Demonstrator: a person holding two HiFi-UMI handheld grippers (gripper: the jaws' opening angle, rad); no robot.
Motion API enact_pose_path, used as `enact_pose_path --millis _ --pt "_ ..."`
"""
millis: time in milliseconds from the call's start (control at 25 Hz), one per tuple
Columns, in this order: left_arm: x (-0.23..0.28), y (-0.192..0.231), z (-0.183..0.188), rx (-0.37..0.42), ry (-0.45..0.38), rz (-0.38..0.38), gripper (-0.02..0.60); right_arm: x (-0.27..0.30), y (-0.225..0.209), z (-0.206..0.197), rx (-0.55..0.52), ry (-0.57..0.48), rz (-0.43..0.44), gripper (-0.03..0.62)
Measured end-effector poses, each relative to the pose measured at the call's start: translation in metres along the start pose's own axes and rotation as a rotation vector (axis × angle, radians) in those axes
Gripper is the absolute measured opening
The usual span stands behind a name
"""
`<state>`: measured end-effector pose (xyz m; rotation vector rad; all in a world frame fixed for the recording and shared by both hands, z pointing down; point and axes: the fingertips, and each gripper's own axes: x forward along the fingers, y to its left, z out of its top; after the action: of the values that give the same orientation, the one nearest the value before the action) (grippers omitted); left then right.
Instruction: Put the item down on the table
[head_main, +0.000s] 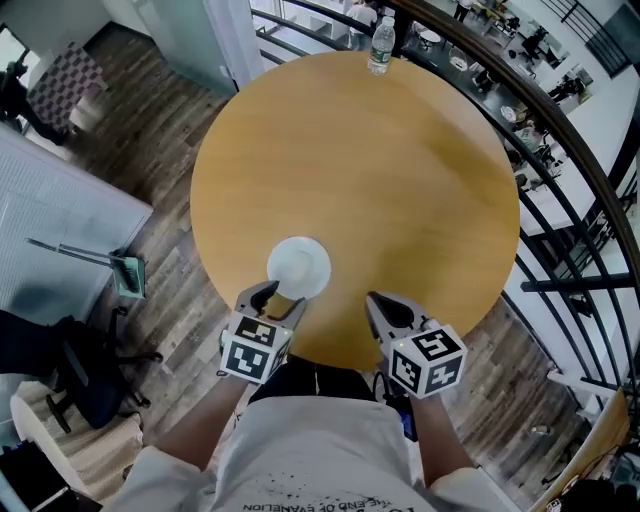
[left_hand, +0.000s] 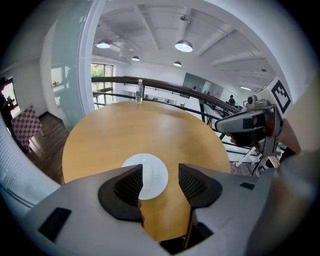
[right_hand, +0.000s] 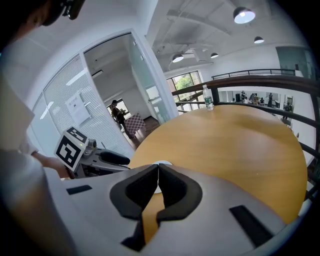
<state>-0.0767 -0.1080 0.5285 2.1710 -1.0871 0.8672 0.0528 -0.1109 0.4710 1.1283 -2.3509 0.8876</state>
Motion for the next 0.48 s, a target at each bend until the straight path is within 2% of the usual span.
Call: enact_pose_path --millis 120,280,480 --pt "-0.016 -0.001 0.001 0.013 -0.040 0.039 0.175 -0.005 0.008 -0.001 -0.012 -0.003 0.008 0.025" --pt "-0.034 -0.005 0.004 -0.035 -0.082 0.039 0.075 -0.011 0.018 -0.004 -0.020 -0.002 0.017 0.025" --pt "-0.051 -0.016 0.004 -0.071 -0.113 0.001 0.029 -0.017 0.031 0.000 -0.023 -0.017 0.024 0.025"
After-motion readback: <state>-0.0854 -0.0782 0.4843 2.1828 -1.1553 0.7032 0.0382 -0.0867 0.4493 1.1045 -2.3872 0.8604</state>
